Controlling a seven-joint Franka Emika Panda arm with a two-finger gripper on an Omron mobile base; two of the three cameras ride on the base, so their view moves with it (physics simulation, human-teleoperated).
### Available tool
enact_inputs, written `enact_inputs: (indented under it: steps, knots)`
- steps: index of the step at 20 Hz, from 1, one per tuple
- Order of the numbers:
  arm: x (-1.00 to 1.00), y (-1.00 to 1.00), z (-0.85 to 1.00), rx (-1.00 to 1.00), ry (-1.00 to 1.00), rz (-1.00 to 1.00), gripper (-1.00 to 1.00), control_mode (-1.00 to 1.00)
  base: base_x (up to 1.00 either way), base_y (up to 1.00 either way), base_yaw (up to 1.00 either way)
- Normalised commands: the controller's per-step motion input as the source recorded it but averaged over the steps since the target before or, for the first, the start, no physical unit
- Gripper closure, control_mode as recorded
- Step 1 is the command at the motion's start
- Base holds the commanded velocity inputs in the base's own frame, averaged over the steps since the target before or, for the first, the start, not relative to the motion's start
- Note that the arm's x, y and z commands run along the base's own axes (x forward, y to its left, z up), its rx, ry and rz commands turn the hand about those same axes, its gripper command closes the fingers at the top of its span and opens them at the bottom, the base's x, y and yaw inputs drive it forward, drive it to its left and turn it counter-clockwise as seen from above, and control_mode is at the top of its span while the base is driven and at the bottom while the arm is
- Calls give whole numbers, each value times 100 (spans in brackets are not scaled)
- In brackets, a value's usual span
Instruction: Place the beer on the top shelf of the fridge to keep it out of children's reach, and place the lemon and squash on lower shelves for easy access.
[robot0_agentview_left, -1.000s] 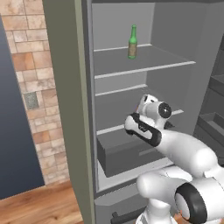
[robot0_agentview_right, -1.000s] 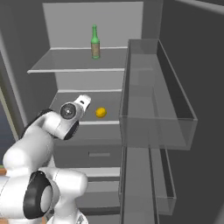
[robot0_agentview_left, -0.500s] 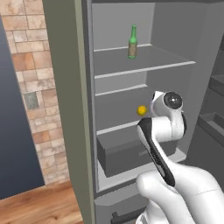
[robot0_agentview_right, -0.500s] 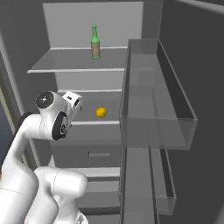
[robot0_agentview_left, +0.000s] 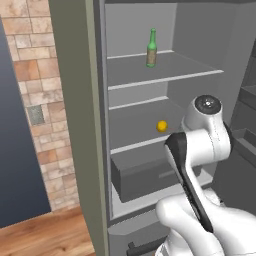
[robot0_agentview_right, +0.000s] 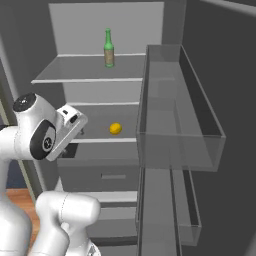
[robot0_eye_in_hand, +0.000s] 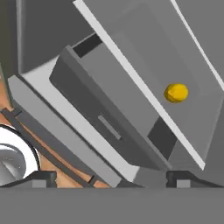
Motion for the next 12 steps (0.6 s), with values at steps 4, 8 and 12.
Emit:
enact_inputs:
  steps: [4, 8, 12]
  knots:
    - [-48, -19, 45, 30, 0, -43, -100, -100, 0, 0, 0]
    - [-38, -2, 47, 28, -7, -44, -100, -100, 0, 0, 0]
    - [-69, 0, 20, 26, -20, -38, -100, -100, 0, 0, 0]
